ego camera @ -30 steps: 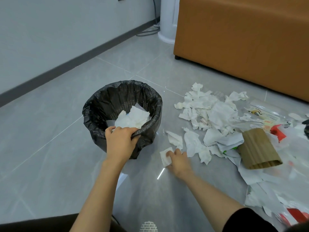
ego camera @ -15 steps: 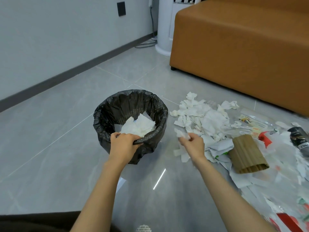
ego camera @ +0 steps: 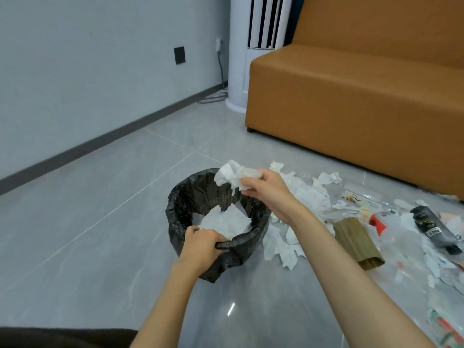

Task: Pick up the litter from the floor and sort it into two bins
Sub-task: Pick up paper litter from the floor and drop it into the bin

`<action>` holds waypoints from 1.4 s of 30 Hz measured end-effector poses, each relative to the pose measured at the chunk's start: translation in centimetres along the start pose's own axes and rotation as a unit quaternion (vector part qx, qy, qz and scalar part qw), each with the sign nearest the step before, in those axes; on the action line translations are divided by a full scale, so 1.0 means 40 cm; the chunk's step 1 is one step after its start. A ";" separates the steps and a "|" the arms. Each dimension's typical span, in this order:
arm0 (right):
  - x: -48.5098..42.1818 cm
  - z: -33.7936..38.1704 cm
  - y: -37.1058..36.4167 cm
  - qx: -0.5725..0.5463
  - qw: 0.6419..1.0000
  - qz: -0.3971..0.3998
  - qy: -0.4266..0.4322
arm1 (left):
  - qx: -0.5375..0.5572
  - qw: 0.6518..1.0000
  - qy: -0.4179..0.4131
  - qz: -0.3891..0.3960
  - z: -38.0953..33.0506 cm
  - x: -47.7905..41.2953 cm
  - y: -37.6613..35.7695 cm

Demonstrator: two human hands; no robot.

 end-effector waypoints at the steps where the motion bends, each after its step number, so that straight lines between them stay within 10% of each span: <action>1: -0.005 -0.024 0.000 0.077 0.997 -0.014 -0.012 | 0.000 1.000 -0.003 -0.006 -0.001 0.002 0.000; 5: 0.010 -0.091 0.007 0.237 0.969 -0.063 0.000 | -0.011 1.000 0.000 -0.027 0.001 0.008 0.003; 16: 0.078 -0.230 0.047 0.062 0.975 -0.213 0.034 | -0.045 0.990 0.031 -0.127 0.024 0.000 0.038; 21: 0.104 -0.412 -0.004 0.219 0.971 -0.044 -0.087 | -0.051 0.986 0.027 -0.155 0.030 0.001 0.027; 26: 0.162 -0.574 -0.103 0.443 0.873 0.177 -0.100 | -0.052 0.987 0.022 -0.152 0.035 0.011 0.013; 42: 0.271 -0.726 -0.239 0.546 0.805 0.228 -0.034 | -0.058 0.985 0.018 -0.160 0.048 0.023 -0.006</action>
Point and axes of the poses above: each hand's wrist, its own x-axis away from the middle knuckle, its own y-axis out of the back of the hand, z = x × y, the point moved 3 cm from there along -x, towards the middle knuckle, and after that the axes turned 10 degrees about -y, right-handed, at the moved point
